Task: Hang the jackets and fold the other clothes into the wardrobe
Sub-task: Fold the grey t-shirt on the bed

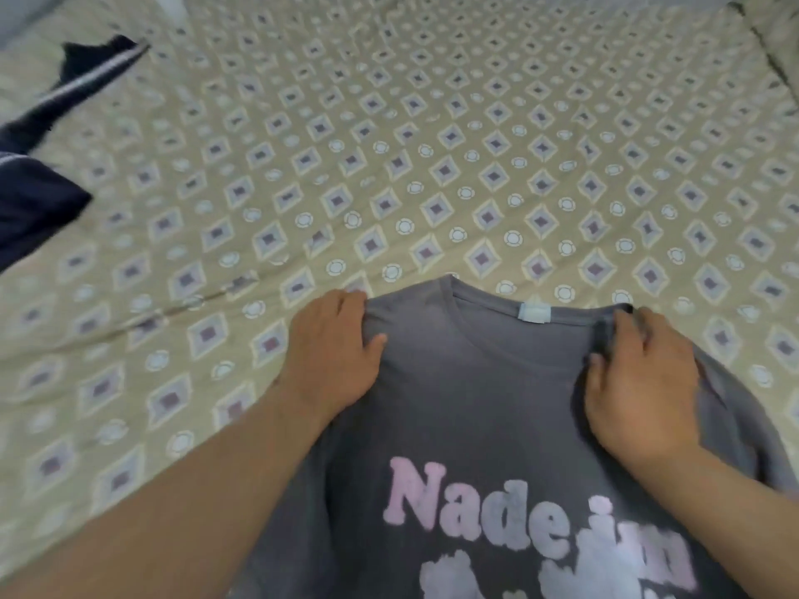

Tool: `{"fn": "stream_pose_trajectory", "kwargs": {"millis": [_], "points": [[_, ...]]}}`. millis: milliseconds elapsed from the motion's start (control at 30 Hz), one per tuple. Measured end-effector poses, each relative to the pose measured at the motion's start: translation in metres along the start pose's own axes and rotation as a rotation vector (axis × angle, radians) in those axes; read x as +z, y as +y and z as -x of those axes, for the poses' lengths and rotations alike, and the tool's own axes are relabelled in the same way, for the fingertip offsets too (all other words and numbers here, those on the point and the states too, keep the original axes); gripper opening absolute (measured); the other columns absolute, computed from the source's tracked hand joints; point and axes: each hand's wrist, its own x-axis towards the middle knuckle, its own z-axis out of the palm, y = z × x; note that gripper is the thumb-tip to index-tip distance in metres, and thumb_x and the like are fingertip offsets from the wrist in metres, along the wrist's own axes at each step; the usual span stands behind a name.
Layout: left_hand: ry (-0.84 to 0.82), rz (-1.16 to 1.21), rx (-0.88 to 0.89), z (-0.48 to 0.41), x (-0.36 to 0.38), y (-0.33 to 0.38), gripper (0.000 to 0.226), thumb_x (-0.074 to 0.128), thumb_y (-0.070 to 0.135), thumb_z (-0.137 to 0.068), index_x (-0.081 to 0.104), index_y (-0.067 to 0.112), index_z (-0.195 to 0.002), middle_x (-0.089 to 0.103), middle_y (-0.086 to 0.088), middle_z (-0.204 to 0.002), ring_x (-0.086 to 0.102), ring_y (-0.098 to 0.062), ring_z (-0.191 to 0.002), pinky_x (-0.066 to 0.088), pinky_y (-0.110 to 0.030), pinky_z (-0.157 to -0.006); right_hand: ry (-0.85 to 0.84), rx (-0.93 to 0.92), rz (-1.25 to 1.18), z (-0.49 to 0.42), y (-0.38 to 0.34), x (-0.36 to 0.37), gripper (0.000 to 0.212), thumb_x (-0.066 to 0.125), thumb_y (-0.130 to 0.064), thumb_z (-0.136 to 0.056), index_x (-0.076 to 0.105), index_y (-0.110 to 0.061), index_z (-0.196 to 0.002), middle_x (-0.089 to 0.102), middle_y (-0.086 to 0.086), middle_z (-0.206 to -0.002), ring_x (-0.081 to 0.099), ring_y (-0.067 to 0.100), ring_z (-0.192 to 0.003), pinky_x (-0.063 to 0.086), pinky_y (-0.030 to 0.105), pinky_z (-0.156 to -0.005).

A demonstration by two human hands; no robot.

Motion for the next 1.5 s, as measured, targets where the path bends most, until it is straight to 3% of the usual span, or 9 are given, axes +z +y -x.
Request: {"fn": "stream_pose_trajectory", "kwargs": {"millis": [233, 333, 500, 800, 967, 1133, 1300, 1400, 1500], "points": [[0.101, 0.054, -0.495, 0.126, -0.034, -0.075, 0.029, 0.059, 0.044, -0.088, 0.051, 0.018, -0.076, 0.054, 0.003, -0.076, 0.049, -0.022, -0.070, 0.044, -0.039, -0.065, -0.336, -0.405, -0.069, 0.086, -0.171, 0.036, 0.064, 0.026, -0.045, -0.098, 0.034, -0.013, -0.153, 0.025, 0.013, -0.162, 0.017, 0.029, -0.151, 0.001, 0.044, -0.123], [-0.048, 0.197, -0.729, 0.133, -0.037, -0.084, 0.038, 0.055, 0.058, -0.084, 0.051, 0.023, -0.069, 0.059, 0.006, -0.061, 0.056, -0.014, -0.059, 0.042, -0.031, -0.054, -0.319, -0.335, -0.020, 0.095, -0.182, 0.047, 0.062, 0.034, -0.042, -0.090, 0.055, -0.010, -0.139, 0.050, 0.016, -0.147, 0.045, 0.033, -0.138, 0.017, 0.046, -0.115], [-0.292, 0.351, -0.646, 0.132, -0.041, -0.090, 0.037, 0.064, 0.040, -0.086, 0.047, 0.019, -0.061, 0.054, 0.003, -0.057, 0.056, -0.014, -0.058, 0.039, -0.030, -0.053, -0.310, -0.309, 0.003, 0.096, -0.181, 0.053, 0.062, 0.038, -0.041, -0.085, 0.059, -0.010, -0.134, 0.054, 0.016, -0.141, 0.050, 0.033, -0.133, 0.021, 0.046, -0.114], [0.027, 0.107, -0.401, 0.062, -0.074, -0.128, 0.024, 0.052, 0.035, -0.094, 0.037, 0.027, -0.078, 0.049, 0.008, -0.067, 0.042, -0.007, -0.060, 0.028, -0.030, -0.053, -0.287, -0.293, 0.021, 0.098, -0.185, 0.057, 0.063, 0.037, -0.043, -0.086, 0.057, -0.010, -0.136, 0.051, 0.015, -0.144, 0.045, 0.033, -0.136, 0.018, 0.045, -0.116], [0.106, 0.564, -0.884, 0.086, -0.052, -0.128, 0.026, 0.070, 0.045, -0.080, 0.055, 0.024, -0.086, 0.062, 0.003, -0.076, 0.056, -0.011, -0.068, 0.037, -0.026, -0.055, -0.284, -0.293, 0.037, 0.098, -0.185, 0.056, 0.063, 0.038, -0.042, -0.085, 0.057, -0.008, -0.136, 0.051, 0.015, -0.144, 0.046, 0.034, -0.135, 0.019, 0.045, -0.116], [-0.068, 0.843, -1.155, 0.089, -0.064, -0.137, 0.058, 0.051, 0.074, -0.082, 0.058, 0.017, -0.075, 0.063, -0.003, -0.076, 0.062, -0.028, -0.075, 0.051, -0.040, -0.071, -0.269, -0.288, 0.029, 0.097, -0.186, 0.058, 0.063, 0.038, -0.040, -0.084, 0.058, -0.007, -0.134, 0.052, 0.017, -0.143, 0.048, 0.035, -0.134, 0.019, 0.044, -0.116], [-0.076, 0.347, -0.512, 0.037, -0.084, -0.135, 0.033, 0.053, 0.053, -0.088, 0.064, 0.025, -0.075, 0.065, 0.007, -0.072, 0.061, -0.012, -0.072, 0.043, -0.029, -0.061, -0.272, -0.294, 0.043, 0.098, -0.186, 0.059, 0.064, 0.038, -0.041, -0.085, 0.057, -0.007, -0.135, 0.052, 0.016, -0.144, 0.047, 0.035, -0.134, 0.019, 0.045, -0.115], [-0.420, 0.248, -0.184, 0.006, -0.076, -0.107, 0.018, 0.063, 0.045, -0.085, 0.067, 0.028, -0.090, 0.065, 0.012, -0.091, 0.060, -0.010, -0.088, 0.048, -0.030, -0.077, -0.267, -0.294, 0.036, 0.097, -0.184, 0.060, 0.064, 0.038, -0.041, -0.084, 0.057, -0.007, -0.135, 0.052, 0.016, -0.144, 0.047, 0.034, -0.134, 0.020, 0.046, -0.115], [-0.592, 0.119, -0.021, -0.009, -0.064, -0.080, 0.025, 0.071, 0.043, -0.078, 0.057, 0.023, -0.081, 0.059, 0.005, -0.083, 0.056, -0.013, -0.077, 0.042, -0.029, -0.061, -0.260, -0.301, 0.018, 0.098, -0.184, 0.061, 0.065, 0.039, -0.040, -0.083, 0.057, -0.007, -0.135, 0.051, 0.017, -0.144, 0.046, 0.034, -0.134, 0.021, 0.047, -0.114]]}}
